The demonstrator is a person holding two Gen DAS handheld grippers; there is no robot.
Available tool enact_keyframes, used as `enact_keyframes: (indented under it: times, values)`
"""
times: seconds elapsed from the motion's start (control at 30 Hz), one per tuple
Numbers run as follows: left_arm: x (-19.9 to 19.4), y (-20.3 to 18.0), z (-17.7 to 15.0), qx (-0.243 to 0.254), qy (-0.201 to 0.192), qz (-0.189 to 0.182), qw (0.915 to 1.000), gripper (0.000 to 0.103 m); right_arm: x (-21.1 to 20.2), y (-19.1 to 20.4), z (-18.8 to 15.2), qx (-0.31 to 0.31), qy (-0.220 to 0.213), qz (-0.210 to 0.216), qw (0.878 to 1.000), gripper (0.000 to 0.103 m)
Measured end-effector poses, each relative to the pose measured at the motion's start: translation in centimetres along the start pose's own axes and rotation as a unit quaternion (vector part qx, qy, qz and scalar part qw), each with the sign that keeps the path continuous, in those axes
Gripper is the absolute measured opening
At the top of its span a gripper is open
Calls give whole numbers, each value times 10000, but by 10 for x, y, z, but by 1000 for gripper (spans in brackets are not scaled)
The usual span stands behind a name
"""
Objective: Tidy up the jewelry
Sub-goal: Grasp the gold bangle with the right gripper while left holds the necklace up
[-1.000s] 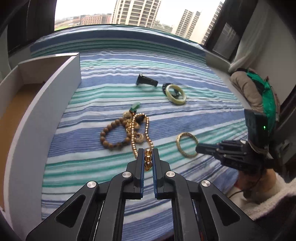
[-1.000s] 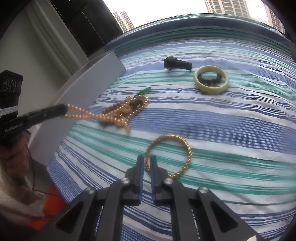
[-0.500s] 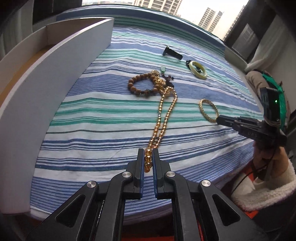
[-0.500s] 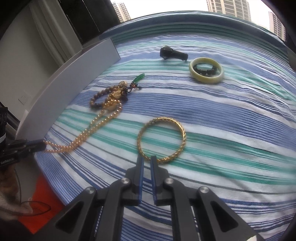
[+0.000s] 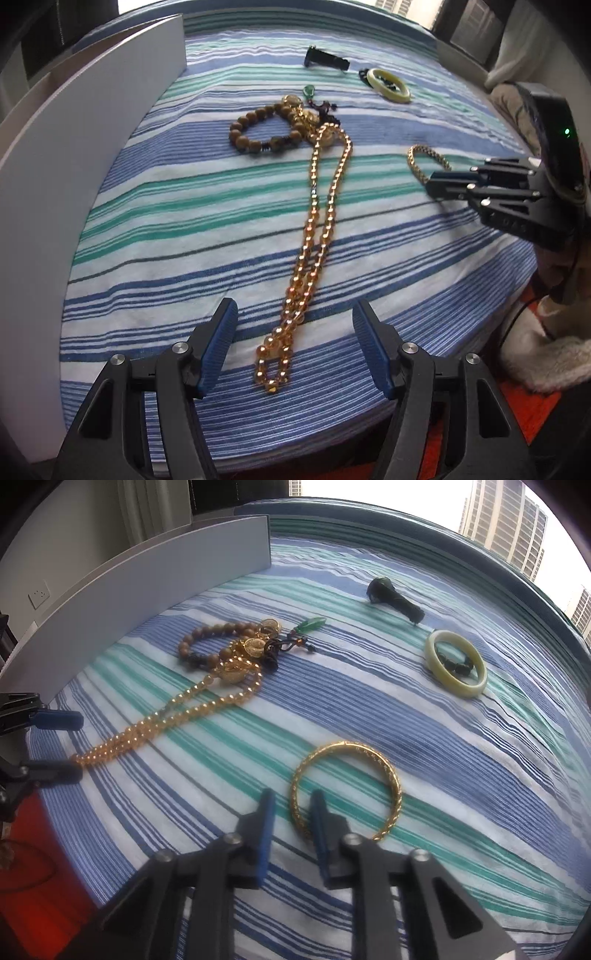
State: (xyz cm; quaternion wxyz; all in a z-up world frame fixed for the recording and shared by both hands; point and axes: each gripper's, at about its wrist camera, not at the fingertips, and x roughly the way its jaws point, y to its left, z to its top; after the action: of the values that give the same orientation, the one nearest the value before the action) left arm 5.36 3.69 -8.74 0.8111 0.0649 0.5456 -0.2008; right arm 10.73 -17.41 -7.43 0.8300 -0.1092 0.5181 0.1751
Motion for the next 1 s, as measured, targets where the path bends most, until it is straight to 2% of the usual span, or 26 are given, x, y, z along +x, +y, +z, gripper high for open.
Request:
enact_keyframes:
  times: [0.03,0.07,0.1,0.13,0.17,0.3,0.4,0.47,0.57,0.7,0.77,0.83,0.87,0.9,1.0]
  values:
    - [-1,1,-3,44,-64,78,9999,64,-2,0,-3,3,-4,-2,10000,11]
    - [-2,2,-4,26,-54,118,9999,54,-4,0,-6,28,-19,6,10000,10]
    - [-4,5,-4,-35,-79,154,9998,27,-5,-1,-9,75,-41,27,10000,9]
    - [-4,8,-4,-116,-47,33,9999,9,-7,-2,-11,148,-70,65,9998,8]
    - [-4,11,-3,-216,6,-134,9997,6,-9,-4,-13,241,-100,134,9996,7]
    - [-22,13,4,-403,-242,-342,9983,5,-28,-22,-12,833,-325,603,9942,4]
    - [-53,19,21,-769,-694,-809,9913,5,-52,-37,-6,1183,-586,955,9866,2]
    - [-79,24,34,-922,-1046,-962,9855,5,-69,-45,0,1340,-771,1161,9811,2]
    - [-116,27,54,-1028,-1484,-1036,9781,5,-92,-51,11,1407,-1005,1397,9750,2]
    - [-152,30,70,-978,-1840,-873,9742,5,-108,-54,25,1378,-1106,1595,9713,2]
    - [-160,31,72,-939,-1913,-774,9740,5,-107,-53,29,1229,-968,1460,9768,2]
    - [-163,34,71,-981,-1911,-750,9738,5,-91,-44,29,796,-500,1103,9894,7]
    - [-162,35,69,-1018,-1892,-744,9738,5,-81,-37,25,555,-319,873,9941,15]
    - [-160,36,67,-1061,-1867,-735,9739,5,-72,-30,19,353,-225,763,9962,27]
    - [-154,41,59,-1201,-1775,-753,9739,5,-41,-10,2,-160,276,716,9969,29]
